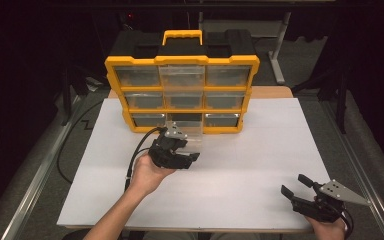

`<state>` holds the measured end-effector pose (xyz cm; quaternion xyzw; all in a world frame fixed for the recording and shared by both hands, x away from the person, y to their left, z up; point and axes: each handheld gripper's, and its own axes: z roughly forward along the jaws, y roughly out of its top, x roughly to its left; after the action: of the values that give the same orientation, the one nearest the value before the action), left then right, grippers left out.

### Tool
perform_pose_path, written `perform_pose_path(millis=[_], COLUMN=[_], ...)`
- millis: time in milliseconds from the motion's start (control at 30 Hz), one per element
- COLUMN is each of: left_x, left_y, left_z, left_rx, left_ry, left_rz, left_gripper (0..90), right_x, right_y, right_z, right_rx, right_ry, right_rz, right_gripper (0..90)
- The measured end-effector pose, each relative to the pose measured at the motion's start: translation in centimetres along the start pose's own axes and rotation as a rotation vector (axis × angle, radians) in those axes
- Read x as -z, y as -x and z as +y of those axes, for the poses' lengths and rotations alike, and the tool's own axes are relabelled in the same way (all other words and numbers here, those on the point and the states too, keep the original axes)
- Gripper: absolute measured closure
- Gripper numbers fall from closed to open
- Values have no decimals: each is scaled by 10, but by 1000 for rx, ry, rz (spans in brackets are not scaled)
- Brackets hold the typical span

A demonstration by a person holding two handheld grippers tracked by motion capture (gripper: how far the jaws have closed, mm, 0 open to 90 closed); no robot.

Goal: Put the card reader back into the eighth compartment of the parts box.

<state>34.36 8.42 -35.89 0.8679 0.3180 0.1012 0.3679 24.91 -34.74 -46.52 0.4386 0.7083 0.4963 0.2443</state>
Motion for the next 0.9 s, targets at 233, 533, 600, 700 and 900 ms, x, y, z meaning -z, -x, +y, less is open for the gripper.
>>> perform_pose_path(millis=[233, 533, 600, 700, 900], left_x=[3, 6, 7, 8, 12], left_y=[0, 0, -1, -2, -4], left_z=[-5, -13, -15, -18, -22], left_rx=[2, 8, 13, 19, 29], left_ry=[4, 12, 14, 20, 25], left_rz=[5, 12, 16, 19, 25], left_gripper=[400, 393, 393, 393, 392], right_x=[0, 0, 0, 0, 0], right_y=[0, 0, 0, 0, 0], right_z=[0, 0, 0, 0, 0], right_rx=[-3, -3, -1, -3, -3], right_ry=[-3, -3, -3, -3, -3], right_rz=[0, 0, -1, 0, 0], right_gripper=[227, 227, 227, 227, 227])
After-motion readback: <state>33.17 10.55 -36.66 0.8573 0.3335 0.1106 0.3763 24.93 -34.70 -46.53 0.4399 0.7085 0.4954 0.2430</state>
